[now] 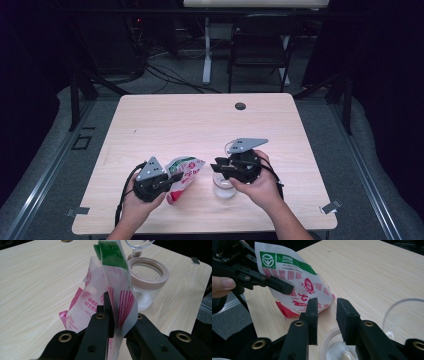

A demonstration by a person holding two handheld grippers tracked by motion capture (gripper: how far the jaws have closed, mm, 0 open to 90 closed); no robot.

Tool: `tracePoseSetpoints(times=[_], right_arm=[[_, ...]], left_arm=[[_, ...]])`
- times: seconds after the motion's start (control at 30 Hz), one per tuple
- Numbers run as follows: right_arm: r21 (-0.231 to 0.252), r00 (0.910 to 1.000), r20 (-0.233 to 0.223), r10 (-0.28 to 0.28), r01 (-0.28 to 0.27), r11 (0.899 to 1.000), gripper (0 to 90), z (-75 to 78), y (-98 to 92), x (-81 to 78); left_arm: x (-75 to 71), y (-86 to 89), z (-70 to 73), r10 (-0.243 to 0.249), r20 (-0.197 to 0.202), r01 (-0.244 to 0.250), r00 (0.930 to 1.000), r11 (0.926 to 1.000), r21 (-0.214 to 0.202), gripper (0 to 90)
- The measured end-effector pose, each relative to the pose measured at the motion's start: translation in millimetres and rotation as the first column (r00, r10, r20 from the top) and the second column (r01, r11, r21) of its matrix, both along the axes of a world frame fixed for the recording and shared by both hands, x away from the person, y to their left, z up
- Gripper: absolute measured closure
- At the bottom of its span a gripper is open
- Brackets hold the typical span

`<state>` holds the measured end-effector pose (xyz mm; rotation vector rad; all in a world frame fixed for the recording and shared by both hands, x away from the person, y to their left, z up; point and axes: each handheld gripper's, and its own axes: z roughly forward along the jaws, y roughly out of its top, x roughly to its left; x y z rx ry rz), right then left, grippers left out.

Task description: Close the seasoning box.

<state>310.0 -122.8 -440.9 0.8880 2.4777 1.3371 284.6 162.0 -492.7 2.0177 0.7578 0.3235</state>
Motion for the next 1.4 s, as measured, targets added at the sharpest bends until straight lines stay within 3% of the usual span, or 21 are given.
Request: tracePoseSetpoints(times=[0.27,0.67,0.97,1.2,1.3,1.4], right_arm=[[-0.064,0.9980,0.012,0.062,-0.061,0.996,60.1,-12.9,32.6,15.5],[-0.104,0.9934,-0.012,0.114,-0.114,0.988,57.6,-24.5,49.9,27.8],[-0.124,0.9914,-0.029,0.127,-0.130,0.984,70.5,-28.5,53.8,28.3],[-0.132,0.9865,-0.035,0.160,-0.163,0.978,88.4,-28.3,55.2,26.0],[-0.145,0.9859,-0.026,0.165,-0.167,0.975,89.9,-27.9,55.7,24.7],[-0.148,0.9855,-0.014,0.169,-0.169,0.974,90.0,-27.5,56.1,22.8]], left_arm=[[1.4,0.0,-4.1,-0.004,-0.018,0.004,0.9998,0.9993,-0.038,88.4],[1.1,-1.3,-5.9,-0.005,-0.019,0.004,0.9998,0.9985,-0.054,87.7],[-1.0,-0.8,-7.0,0.003,-0.013,-0.004,0.9999,0.9984,-0.057,86.2],[-2.5,1.4,-8.6,0.012,-0.018,-0.013,0.9998,0.9977,-0.066,84.1],[-2.7,3.2,-9.9,0.015,-0.031,-0.017,0.9994,0.9964,-0.083,82.5],[-2.2,5.1,-12.3,0.022,-0.037,-0.025,0.9991,0.9951,-0.095,75.4]])
